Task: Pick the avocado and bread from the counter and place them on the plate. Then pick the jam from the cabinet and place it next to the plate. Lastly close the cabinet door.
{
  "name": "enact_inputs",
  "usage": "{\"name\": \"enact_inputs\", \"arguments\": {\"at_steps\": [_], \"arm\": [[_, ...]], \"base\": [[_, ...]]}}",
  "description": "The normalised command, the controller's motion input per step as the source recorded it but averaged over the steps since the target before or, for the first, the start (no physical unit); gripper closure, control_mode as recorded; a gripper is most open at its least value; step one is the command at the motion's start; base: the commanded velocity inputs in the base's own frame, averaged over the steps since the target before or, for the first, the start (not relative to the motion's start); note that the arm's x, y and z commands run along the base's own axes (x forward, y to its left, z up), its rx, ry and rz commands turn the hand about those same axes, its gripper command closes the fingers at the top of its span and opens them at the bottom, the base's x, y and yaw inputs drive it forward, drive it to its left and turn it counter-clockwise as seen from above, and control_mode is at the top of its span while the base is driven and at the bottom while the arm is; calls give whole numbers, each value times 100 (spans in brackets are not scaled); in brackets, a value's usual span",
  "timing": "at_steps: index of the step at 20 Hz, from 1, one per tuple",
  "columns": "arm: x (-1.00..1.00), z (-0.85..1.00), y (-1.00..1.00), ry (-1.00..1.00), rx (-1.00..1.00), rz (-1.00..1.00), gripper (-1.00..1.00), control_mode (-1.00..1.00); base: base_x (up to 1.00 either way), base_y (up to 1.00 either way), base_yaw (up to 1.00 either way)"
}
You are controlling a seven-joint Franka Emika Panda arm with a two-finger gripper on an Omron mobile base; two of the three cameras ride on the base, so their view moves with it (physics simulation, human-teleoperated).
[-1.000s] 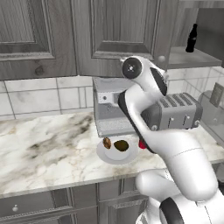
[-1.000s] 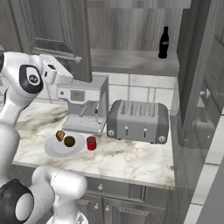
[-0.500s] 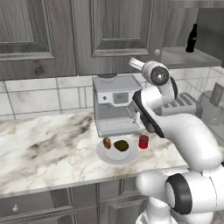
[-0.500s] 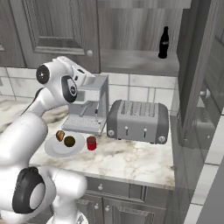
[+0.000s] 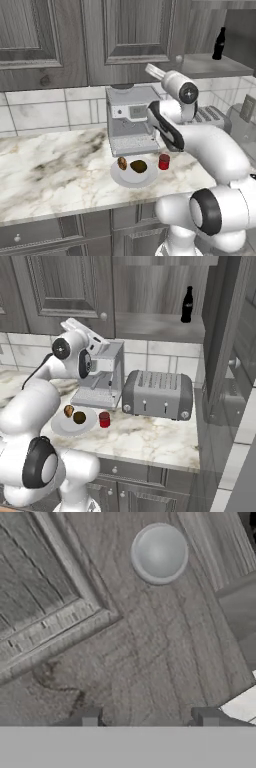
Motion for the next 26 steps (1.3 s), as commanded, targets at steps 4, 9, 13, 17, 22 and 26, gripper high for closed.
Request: {"name": "enact_inputs", "arguments": {"at_steps": [4,9,13,17,22,26], "arm": [[-100,32,-9,8,2,7,-100,-100],[-100,71,-10,20,0,9,-100,-100],[-100,48,-29,24,0,11,-100,-100],[-100,17,-41,22,0,9,-100,-100],[-100,-42,-42,17,-8,9,-100,-100],[-81,-71,-13,0,-19,18,-100,-100]], "base": [[0,0,0],[0,0,0],[0,0,0],[0,0,0],[0,0,0],[0,0,0]]}}
